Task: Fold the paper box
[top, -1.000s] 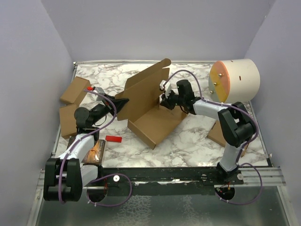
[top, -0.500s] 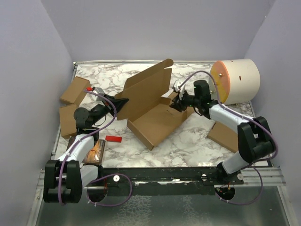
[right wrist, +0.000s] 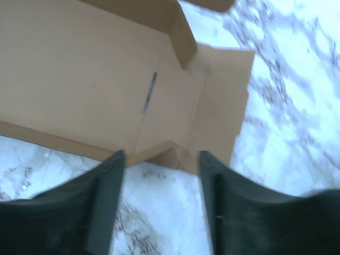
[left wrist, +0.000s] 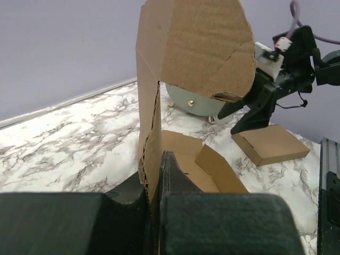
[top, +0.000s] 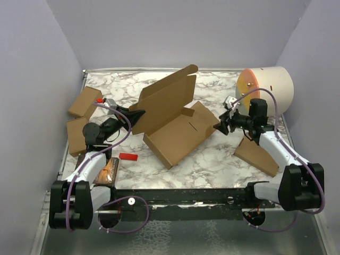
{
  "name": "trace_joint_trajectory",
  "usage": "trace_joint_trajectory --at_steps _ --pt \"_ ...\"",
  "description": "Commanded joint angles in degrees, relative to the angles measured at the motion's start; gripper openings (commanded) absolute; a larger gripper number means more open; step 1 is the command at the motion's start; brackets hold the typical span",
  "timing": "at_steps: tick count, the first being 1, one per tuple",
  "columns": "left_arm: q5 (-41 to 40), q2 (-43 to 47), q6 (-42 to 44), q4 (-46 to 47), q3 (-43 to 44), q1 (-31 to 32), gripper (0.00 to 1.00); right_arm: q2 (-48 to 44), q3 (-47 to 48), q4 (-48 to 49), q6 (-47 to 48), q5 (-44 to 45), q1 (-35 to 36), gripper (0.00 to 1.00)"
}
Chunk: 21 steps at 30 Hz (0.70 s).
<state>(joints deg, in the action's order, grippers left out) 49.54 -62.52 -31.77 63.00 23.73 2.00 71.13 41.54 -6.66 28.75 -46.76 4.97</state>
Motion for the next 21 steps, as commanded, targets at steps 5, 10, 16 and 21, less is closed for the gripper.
trace_joint_trajectory --at_steps 5,10,16,21 --pt "1.9 0.4 -2.7 8.1 -0.3 0.4 0.00 12.4 8.5 -8.2 -2.2 10.3 -3.2 0.11" --pt "2.2 0.3 -3.1 9.0 -0.5 0.4 0.00 20.7 13.1 -11.4 -1.5 9.7 -3.0 0.04" --pt "2.5 -0.3 -3.8 10.2 -0.5 0.4 0.00 22.7 12.4 -13.8 1.2 5.0 -0.4 0.02" --pt "2.7 -0.6 -4.0 10.4 -0.4 0.4 0.00 23.0 11.6 -13.5 2.0 5.0 4.9 0.02"
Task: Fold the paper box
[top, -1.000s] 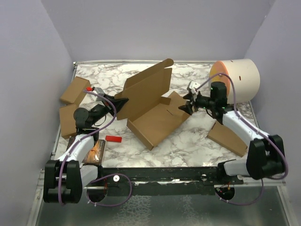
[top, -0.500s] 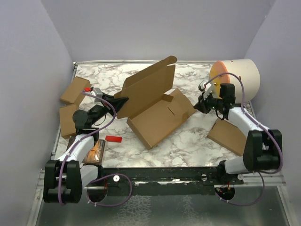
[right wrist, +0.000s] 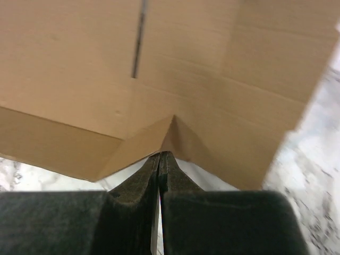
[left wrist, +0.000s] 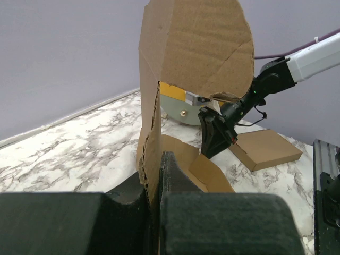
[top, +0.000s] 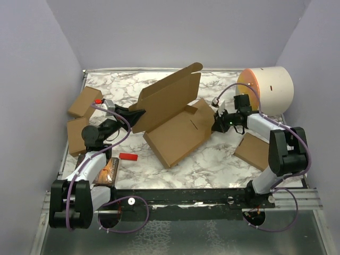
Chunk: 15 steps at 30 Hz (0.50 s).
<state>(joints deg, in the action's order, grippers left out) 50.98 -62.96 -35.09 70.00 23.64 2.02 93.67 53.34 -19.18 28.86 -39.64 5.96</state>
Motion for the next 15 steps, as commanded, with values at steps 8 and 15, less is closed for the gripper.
trace_joint_trajectory --at_steps 8,15 --pt "1.4 -1.0 -0.8 3.7 -0.4 0.4 0.00 -0.2 0.7 -5.7 10.4 -5.6 7.8 0.02" --pt "1.1 -1.3 -0.6 3.2 -0.4 0.4 0.00 -3.1 -1.4 -10.2 20.2 -6.4 10.6 0.02"
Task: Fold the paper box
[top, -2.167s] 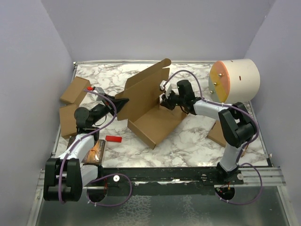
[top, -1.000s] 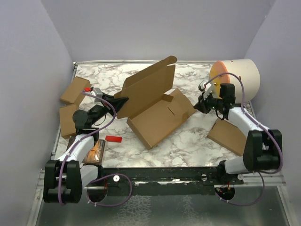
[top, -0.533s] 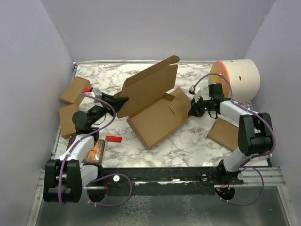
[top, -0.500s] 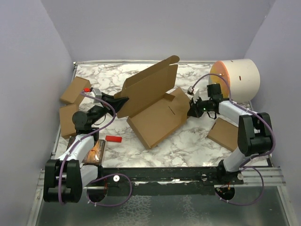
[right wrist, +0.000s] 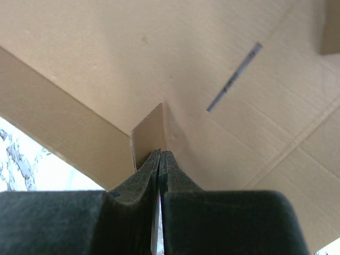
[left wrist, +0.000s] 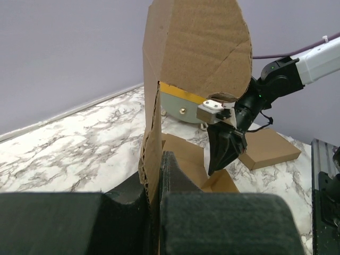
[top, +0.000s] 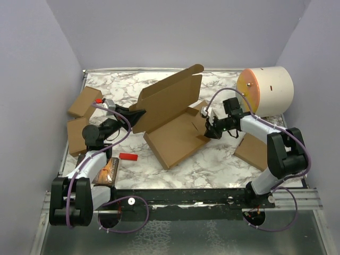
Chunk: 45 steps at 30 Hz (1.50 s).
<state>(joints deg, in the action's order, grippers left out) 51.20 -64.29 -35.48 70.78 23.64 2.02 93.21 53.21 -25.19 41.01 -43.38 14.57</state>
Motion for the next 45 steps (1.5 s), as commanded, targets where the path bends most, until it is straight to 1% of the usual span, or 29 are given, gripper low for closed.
trace_joint_trajectory --at_steps 1,6,11,13,16,18,22,24,28,30,32,34,37,40,45 --pt "0.8 0.0 -0.1 2.2 -0.4 0.4 0.00 -2.8 -1.2 -4.4 8.2 -2.4 2.1 0.03" --pt "0.8 0.3 0.7 1.1 -0.3 0.4 0.00 -2.2 2.6 -5.1 6.2 2.9 2.1 0.08" --pt "0.8 0.5 1.3 0.4 -0.3 0.4 0.00 -1.6 7.5 -7.6 7.5 6.1 0.7 0.18" --pt "0.8 0.7 1.5 0.0 -0.3 0.4 0.00 -1.4 9.7 -9.1 9.0 6.1 -1.1 0.23" --pt "0.8 0.7 1.6 -0.1 -0.2 0.3 0.00 -1.5 12.8 -13.4 13.8 4.3 -3.7 0.32" --pt "0.7 0.6 1.7 -0.2 -0.2 0.4 0.00 -2.5 13.6 -16.4 17.9 2.7 -4.7 0.42" --pt "0.8 0.7 1.8 -0.4 -0.2 0.4 0.00 -5.7 10.5 -18.2 23.5 1.0 -5.9 0.63" --pt "0.8 0.7 2.0 -0.6 -0.2 0.4 0.00 -6.7 8.8 -18.4 24.4 1.2 -6.4 0.68" --pt "0.8 0.8 2.0 -0.7 -0.2 0.4 0.00 -8.0 4.1 -18.8 27.6 -1.0 -7.9 0.74" --pt "0.9 0.6 1.9 -0.6 0.0 0.4 0.00 -9.2 -0.1 -15.9 30.1 -2.3 -7.9 0.80" --pt "0.9 0.4 1.7 -0.4 0.0 0.4 0.00 -10.5 -4.2 -10.2 29.9 -3.2 -7.9 0.89" --pt "0.8 0.6 1.7 -0.3 -0.2 0.4 0.00 -11.2 -6.3 -4.9 28.3 -3.5 -7.9 0.93" --pt "0.9 0.6 1.8 -0.4 -0.1 0.4 0.00 -9.6 -6.1 -1.6 25.7 -4.7 -7.9 0.95" --pt "1.0 0.4 1.6 -0.1 -0.1 0.4 0.00 -6.7 -5.4 -0.9 23.9 -7.9 -7.6 0.91" --pt "1.0 0.7 1.6 0.1 -0.2 0.4 0.00 -5.3 -6.4 3.3 19.2 -9.1 -4.9 0.86"
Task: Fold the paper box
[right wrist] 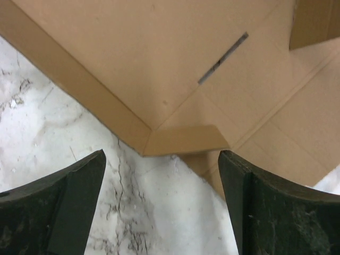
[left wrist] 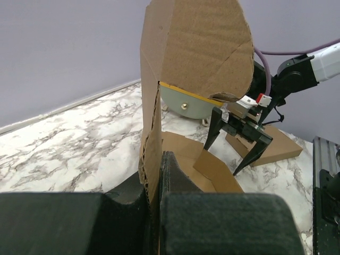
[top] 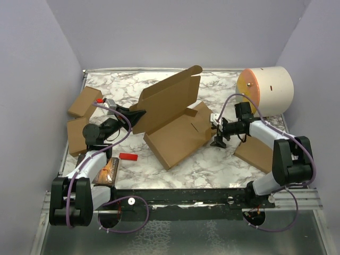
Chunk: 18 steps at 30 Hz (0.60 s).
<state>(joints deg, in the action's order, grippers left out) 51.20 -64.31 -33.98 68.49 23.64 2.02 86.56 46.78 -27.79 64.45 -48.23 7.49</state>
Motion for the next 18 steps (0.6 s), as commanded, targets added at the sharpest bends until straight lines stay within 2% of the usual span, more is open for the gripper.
trace_joint_trajectory --at_steps 1,5,10,18 --pt "1.0 0.6 0.0 2.4 -0.2 0.4 0.00 1.8 0.0 6.3 -5.0 -4.3 2.6 0.84" --pt "1.1 0.6 -0.1 2.4 -0.2 0.4 0.00 3.5 0.4 5.8 -6.0 -4.5 3.4 0.74" --pt "1.0 0.5 -0.1 2.5 -0.2 0.4 0.00 3.9 -0.3 5.6 -5.5 -4.8 4.4 0.68" --pt "1.0 0.4 -0.1 2.5 -0.2 0.4 0.00 4.5 -0.9 6.6 -4.7 -1.5 6.9 0.53"
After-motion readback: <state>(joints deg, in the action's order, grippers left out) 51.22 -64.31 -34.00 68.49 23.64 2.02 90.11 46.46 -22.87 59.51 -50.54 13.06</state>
